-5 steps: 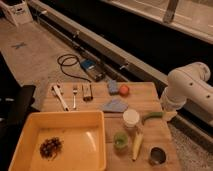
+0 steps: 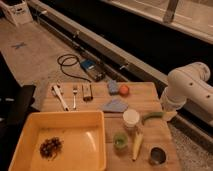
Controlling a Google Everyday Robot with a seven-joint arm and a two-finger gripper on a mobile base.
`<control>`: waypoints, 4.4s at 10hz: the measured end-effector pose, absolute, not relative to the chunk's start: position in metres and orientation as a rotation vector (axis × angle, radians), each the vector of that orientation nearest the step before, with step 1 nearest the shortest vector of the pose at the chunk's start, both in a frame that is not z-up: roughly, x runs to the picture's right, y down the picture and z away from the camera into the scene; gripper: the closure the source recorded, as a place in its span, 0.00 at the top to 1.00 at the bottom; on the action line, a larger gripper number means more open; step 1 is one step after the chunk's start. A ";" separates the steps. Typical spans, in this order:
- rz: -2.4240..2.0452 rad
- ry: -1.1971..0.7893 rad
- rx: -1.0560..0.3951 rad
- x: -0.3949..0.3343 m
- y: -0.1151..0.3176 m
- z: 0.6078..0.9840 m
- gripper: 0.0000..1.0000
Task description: Place sponge in plastic cup
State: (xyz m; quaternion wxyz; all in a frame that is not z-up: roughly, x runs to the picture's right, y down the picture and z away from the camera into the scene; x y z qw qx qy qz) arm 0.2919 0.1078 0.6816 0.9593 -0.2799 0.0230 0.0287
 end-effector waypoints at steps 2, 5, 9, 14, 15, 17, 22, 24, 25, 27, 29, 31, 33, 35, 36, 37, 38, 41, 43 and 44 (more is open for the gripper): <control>0.058 0.047 -0.567 0.292 0.108 0.682 0.65; 0.058 0.047 -0.567 0.292 0.108 0.682 0.65; 0.058 0.047 -0.568 0.292 0.108 0.682 0.65; 0.055 0.050 -0.566 0.292 0.107 0.681 0.65; 0.048 0.061 -0.554 0.291 0.105 0.680 0.65; 0.015 0.080 -0.512 0.275 0.080 0.678 0.65; -0.040 0.014 -0.412 0.183 0.002 0.709 0.65; -0.024 -0.038 -0.382 0.156 -0.008 0.714 0.65; -0.021 -0.035 -0.381 0.159 -0.007 0.714 0.65; -0.023 -0.037 -0.382 0.157 -0.008 0.714 0.65; -0.018 -0.030 -0.381 0.159 -0.007 0.715 0.65; 0.030 -0.016 -0.357 0.159 -0.013 0.730 0.65; 0.074 -0.018 -0.346 0.149 -0.022 0.755 0.65; 0.151 -0.026 -0.352 0.143 -0.028 0.780 0.65; 0.196 -0.025 -0.358 0.143 -0.029 0.791 0.65; 0.245 -0.024 -0.365 0.141 -0.032 0.804 0.65; 0.301 -0.021 -0.373 0.135 -0.037 0.820 0.65; 0.386 -0.033 -0.377 0.111 -0.049 0.847 0.65; 0.431 -0.051 -0.382 0.105 -0.053 0.853 0.65; 0.433 -0.053 -0.383 0.106 -0.053 0.852 0.65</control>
